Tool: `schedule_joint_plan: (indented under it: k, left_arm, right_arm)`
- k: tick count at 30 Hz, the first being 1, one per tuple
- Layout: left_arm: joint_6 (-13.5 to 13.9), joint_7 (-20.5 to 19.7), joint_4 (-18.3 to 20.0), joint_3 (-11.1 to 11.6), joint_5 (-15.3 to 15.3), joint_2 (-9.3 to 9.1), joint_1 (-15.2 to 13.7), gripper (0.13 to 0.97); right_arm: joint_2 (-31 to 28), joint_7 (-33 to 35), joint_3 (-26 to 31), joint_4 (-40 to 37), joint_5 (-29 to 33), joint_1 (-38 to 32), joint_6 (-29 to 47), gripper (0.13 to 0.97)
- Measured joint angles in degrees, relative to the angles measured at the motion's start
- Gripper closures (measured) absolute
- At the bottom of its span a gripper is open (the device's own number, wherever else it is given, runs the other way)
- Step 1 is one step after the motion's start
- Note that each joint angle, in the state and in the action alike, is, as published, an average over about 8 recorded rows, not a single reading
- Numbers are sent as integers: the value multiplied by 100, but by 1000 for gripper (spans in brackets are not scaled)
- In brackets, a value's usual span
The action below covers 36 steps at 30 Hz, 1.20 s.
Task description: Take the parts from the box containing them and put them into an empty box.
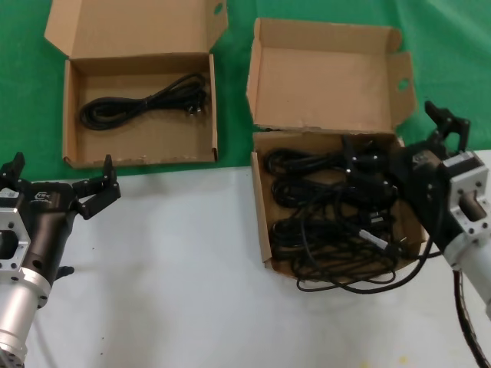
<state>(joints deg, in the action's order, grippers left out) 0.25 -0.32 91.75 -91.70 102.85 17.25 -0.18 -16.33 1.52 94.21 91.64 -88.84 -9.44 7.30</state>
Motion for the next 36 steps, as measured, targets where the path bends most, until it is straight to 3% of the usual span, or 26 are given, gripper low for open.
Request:
schedule_joint_plan:
  k: [18,36]
  left_arm:
    - [-20,26,-6,2,23,-5,14,132]
    - [-22,29,-7,2,25,-5,15,132]
  right_arm:
    - [-70,-124,-208,3,-1165,771,-594,129]
    - [-76,-134,-224,3,-1259,831,-643,129]
